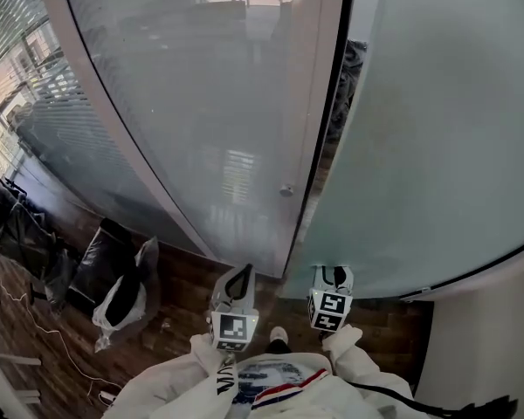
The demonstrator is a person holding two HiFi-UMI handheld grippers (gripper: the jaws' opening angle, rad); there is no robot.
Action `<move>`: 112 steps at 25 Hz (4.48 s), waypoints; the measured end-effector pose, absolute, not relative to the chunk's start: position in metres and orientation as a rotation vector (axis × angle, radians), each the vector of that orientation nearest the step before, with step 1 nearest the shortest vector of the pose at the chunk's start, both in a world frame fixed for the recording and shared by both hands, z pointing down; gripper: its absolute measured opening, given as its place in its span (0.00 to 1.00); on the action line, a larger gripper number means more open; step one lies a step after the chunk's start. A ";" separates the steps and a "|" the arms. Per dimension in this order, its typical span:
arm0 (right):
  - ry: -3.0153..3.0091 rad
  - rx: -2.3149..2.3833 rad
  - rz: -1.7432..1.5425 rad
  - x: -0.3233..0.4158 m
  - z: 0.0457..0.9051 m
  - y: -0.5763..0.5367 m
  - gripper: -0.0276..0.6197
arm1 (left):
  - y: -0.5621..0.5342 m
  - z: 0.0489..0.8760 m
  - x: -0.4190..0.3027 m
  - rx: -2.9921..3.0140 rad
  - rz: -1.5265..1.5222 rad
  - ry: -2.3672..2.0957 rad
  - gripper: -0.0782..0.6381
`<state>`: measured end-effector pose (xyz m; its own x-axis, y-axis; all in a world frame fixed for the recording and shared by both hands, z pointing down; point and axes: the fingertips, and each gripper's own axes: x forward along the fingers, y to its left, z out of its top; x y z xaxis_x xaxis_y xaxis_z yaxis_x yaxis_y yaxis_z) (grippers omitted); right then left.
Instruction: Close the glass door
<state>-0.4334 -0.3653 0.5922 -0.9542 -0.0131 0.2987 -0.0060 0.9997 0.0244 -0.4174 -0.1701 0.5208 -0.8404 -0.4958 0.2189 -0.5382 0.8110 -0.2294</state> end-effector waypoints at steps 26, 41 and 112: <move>-2.915 0.042 -0.042 -0.470 0.581 -0.362 0.23 | -0.201 0.537 -0.483 0.853 0.363 -2.847 0.11; -2.899 0.213 0.005 -0.480 0.590 -0.377 0.24 | -0.212 0.532 -0.546 1.189 0.372 -2.813 0.11; -2.907 0.391 -0.029 -0.552 0.573 -0.408 0.24 | -0.225 0.521 -0.549 1.344 0.334 -2.736 0.11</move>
